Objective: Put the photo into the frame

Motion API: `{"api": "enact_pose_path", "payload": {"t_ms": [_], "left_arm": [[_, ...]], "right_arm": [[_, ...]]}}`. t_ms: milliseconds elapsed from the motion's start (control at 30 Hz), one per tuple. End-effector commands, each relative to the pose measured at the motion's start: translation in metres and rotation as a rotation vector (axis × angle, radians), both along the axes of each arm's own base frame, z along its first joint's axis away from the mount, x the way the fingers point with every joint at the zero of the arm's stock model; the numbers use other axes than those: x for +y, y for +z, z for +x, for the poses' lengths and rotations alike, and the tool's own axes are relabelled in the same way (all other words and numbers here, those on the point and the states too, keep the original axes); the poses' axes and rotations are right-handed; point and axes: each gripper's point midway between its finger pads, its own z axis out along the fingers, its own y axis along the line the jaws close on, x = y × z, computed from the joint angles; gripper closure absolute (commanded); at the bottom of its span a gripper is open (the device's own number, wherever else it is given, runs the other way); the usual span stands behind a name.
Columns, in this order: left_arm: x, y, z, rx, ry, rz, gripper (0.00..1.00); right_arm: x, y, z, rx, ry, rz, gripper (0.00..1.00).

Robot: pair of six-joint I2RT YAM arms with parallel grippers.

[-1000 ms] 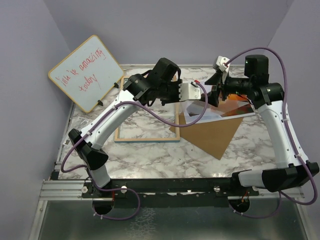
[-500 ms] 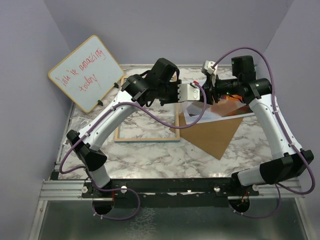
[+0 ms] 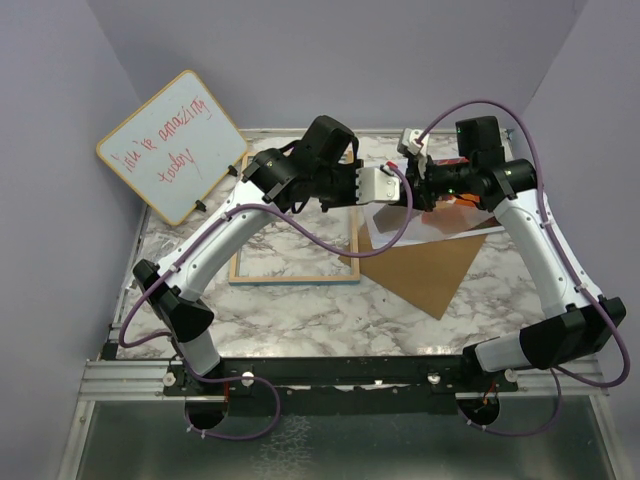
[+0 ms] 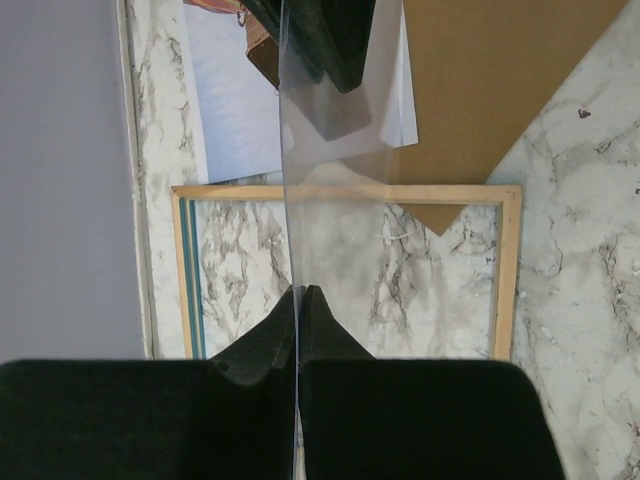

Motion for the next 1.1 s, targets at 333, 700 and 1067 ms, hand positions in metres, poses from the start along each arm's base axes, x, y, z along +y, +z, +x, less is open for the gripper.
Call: {"api": "enact_pose_path", "payload": {"t_ms": [333, 700, 1067], "left_arm": [[-0.008, 0.035, 0.018, -0.088, 0.075, -0.101, 0.45], [0.013, 0.061, 0.061, -0.237, 0.349, -0.146, 0.01], [0.032, 0.099, 0.07, -0.358, 0.462, -0.257, 0.01]], "right_arm": [[0.0, 0.008, -0.004, -0.054, 0.008, 0.002, 0.99], [0.003, -0.003, 0.032, -0.057, -0.048, -0.02, 0.99], [0.006, 0.013, 0.08, -0.073, -0.062, -0.015, 1.0]]}}
